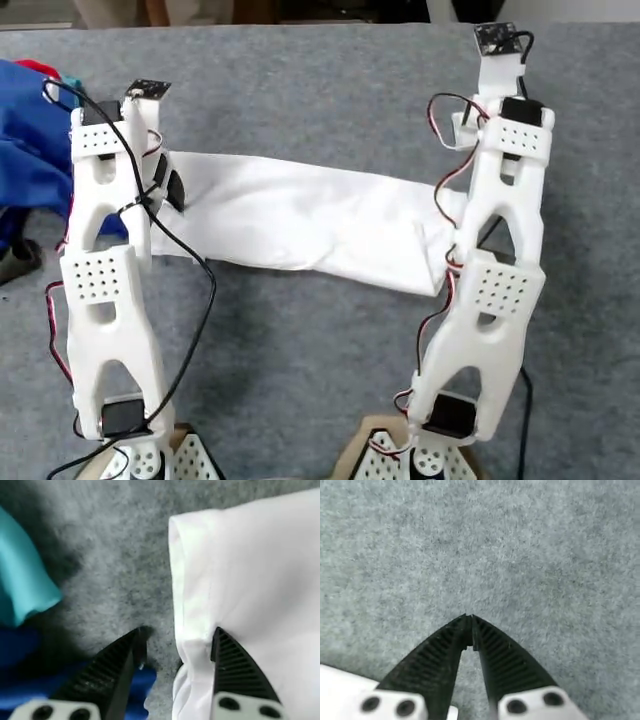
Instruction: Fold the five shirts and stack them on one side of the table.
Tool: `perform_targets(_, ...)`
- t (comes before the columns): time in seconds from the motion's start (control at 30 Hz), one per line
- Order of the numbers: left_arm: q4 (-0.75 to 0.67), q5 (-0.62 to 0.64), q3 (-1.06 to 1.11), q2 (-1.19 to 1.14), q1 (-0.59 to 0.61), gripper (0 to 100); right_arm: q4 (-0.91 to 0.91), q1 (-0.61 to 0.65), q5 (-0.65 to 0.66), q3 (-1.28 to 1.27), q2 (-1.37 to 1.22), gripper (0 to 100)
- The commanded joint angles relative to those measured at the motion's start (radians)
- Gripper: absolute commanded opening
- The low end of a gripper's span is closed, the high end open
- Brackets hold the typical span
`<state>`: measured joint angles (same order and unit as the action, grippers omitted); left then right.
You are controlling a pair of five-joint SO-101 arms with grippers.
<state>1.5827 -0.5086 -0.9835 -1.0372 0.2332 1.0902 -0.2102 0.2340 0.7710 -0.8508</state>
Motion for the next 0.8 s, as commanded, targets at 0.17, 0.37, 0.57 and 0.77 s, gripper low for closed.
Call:
perform_targets(0.17,-0.015,0.080,-0.104,-0.064,-0.018,8,-0.018,0.018,0.009,0.041,0.004,0.9)
perform_targets(0.37,-0.023,0.084,-0.124,-0.084,-0.052,2,-0.018,0.018,0.003,0.042,0.007,0.9)
perform_targets(0.57,0.025,0.117,-0.226,-0.077,-0.078,2,0.143,0.007,0.012,0.142,0.091,0.9)
perform_targets(0.77,0.161,0.115,-0.433,-0.084,-0.155,2,0.457,-0.058,0.071,0.361,0.239,0.9)
